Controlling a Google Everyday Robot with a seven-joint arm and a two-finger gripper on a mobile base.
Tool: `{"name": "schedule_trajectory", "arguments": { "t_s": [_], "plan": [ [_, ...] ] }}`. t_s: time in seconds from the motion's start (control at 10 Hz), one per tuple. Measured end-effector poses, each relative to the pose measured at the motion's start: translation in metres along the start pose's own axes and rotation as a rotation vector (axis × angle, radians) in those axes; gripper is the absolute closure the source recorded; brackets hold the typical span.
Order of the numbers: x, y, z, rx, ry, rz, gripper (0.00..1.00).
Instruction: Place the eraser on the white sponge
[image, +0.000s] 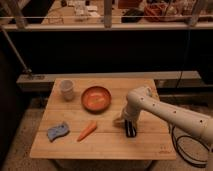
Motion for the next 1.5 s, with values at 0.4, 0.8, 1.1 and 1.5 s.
{"name": "schedule_trajectory", "arguments": {
  "t_s": [0.4, 0.8, 1.1, 1.5],
  "plan": [
    [0.002, -0.003, 0.006, 0.002, -0.011, -0.010, 0.21],
    [0.004, -0.003, 0.011, 0.002, -0.021, -0.017, 0.37],
    [0.005, -0.005, 0.013, 0.003, -0.024, -0.020, 0.60],
    [0.005, -0.004, 0.006, 0.003, -0.026, -0.020, 0.98]
  ]
}}
